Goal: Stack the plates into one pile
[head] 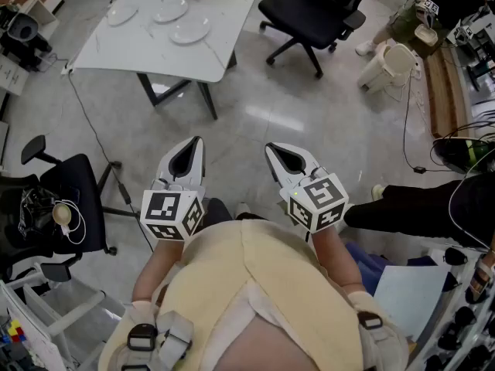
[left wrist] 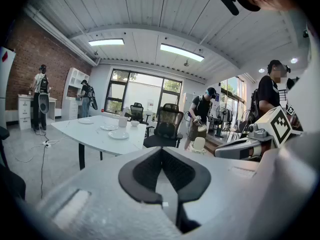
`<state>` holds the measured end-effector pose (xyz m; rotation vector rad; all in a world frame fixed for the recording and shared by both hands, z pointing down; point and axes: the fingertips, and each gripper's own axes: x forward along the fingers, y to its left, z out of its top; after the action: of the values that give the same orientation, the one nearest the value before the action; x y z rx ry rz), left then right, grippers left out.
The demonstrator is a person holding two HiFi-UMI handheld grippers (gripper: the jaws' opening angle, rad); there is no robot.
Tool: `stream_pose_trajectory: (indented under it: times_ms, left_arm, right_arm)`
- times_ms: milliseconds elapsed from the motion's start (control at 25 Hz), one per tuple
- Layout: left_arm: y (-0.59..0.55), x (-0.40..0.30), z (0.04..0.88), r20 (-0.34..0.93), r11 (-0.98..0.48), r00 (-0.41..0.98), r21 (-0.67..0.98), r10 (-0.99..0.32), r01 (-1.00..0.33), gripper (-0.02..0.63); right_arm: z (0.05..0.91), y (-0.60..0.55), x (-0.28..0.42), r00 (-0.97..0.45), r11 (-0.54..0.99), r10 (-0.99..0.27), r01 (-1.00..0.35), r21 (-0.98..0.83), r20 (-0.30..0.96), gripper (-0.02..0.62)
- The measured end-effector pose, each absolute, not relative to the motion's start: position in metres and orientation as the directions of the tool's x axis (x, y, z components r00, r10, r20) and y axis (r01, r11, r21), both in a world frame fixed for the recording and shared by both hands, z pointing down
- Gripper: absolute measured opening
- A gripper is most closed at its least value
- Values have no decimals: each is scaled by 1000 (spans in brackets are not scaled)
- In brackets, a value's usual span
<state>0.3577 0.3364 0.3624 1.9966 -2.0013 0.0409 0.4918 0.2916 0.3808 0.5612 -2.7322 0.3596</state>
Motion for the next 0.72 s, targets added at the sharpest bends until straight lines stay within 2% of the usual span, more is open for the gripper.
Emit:
stream_pose_trajectory:
  times_ms: [720]
  left_arm:
    - [338,353,376,293,70,-2,221,-956,-973,-11]
  right_arm:
    - [379,286,495,-876,870,-351,-436,-229,331,3]
